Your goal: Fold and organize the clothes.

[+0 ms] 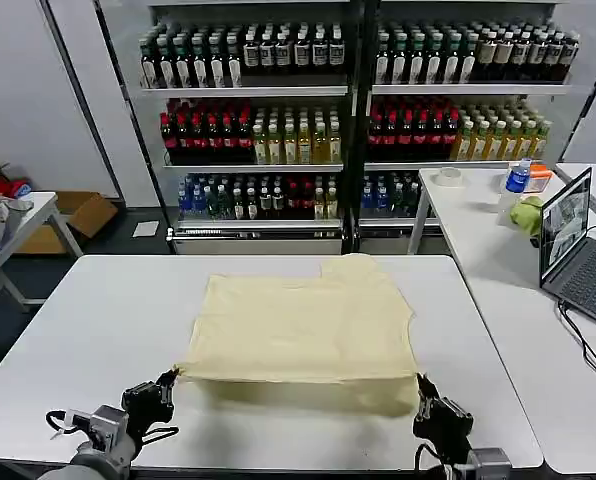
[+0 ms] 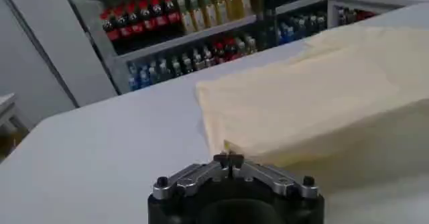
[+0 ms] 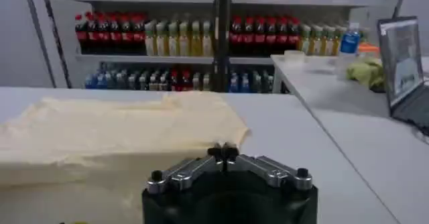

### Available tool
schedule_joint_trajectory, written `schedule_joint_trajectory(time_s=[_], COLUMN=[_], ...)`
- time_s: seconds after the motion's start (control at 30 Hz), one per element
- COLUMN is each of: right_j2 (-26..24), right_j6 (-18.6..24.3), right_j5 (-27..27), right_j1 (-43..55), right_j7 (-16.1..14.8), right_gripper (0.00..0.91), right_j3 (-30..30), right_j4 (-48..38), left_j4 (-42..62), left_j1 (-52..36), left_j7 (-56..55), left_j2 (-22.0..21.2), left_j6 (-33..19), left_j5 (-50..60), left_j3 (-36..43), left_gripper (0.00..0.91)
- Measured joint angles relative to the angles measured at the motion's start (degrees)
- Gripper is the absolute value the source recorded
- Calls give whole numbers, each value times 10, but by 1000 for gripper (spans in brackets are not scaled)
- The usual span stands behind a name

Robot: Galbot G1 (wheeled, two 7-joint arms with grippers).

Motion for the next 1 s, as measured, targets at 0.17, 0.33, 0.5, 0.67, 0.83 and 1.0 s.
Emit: schedule_joint_trajectory(time_s=[0.17, 0.33, 0.5, 0.67, 0.83, 1.0], right_j2=[-13, -18, -20, -17, -12, -7], right_j6=[-13, -18, -22, -24, -26, -26], right_j5=[9, 14, 17, 17, 16, 13], right_j1=[47, 88, 129, 164, 191, 212], right_j7=[0, 0, 0, 0, 1, 3], right_gripper=[0, 0, 0, 0, 0, 0], right_j3=[-10, -21, -35, -49, -62, -70], right_j4=[-28, -56, -86, -116, -143, -168], left_j4=[23, 47, 72, 97, 120, 134], left_j1=[-24, -50, -75, -100, -127, -149], left_j7=[0, 0, 0, -1, -2, -2], left_j2=[6, 6, 7, 6, 2, -1], left_j6=[0, -1, -2, -4, -5, -9], left_j5=[2, 8, 11, 13, 14, 12], left_j3=[13, 30, 49, 66, 83, 96], left_gripper=[10, 10, 10, 10, 10, 10])
